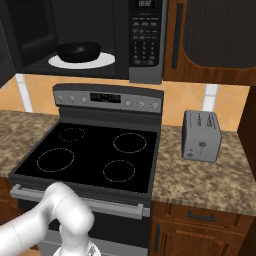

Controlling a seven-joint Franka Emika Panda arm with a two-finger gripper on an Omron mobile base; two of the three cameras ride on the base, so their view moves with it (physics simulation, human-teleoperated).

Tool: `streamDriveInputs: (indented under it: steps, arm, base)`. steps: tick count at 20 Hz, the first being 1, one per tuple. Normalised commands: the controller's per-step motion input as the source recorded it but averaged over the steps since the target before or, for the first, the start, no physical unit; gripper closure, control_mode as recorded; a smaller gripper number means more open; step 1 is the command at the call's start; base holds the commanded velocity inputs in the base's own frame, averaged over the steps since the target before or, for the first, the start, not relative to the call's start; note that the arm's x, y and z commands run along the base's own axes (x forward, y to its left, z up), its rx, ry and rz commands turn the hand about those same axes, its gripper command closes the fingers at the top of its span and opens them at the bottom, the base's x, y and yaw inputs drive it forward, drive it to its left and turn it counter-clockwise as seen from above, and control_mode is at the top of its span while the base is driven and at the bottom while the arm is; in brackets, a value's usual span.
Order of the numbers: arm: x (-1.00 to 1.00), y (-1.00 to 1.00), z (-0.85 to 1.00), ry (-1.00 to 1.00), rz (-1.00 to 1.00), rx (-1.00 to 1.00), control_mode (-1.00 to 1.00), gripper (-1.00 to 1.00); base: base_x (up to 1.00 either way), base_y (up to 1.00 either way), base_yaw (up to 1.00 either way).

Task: Open the microwave, place the bowl with waffle inside the microwave, then close the microwave door and turn it on.

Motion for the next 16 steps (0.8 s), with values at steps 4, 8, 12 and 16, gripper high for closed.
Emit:
streamDriveInputs:
  steps: [4,8,12,16]
  arm:
    - [-0.43,-0.99,0.21,0.19,0.24,0.44,-1.0,1.0]
    - [-0.17,-0.99,0.25,0.18,0.26,0.41,-1.0,1.0]
    - [0.12,-0.99,0.21,0.18,0.27,0.37,-1.0,1.0]
    - [0.72,-0.94,0.08,0.19,0.3,0.3,-1.0,1.0]
  base:
    - [0.0,0.0,0.0]
    - [0.0,0.0,0.0]
    - [0.0,0.0,0.0]
    - [0.0,0.0,0.0]
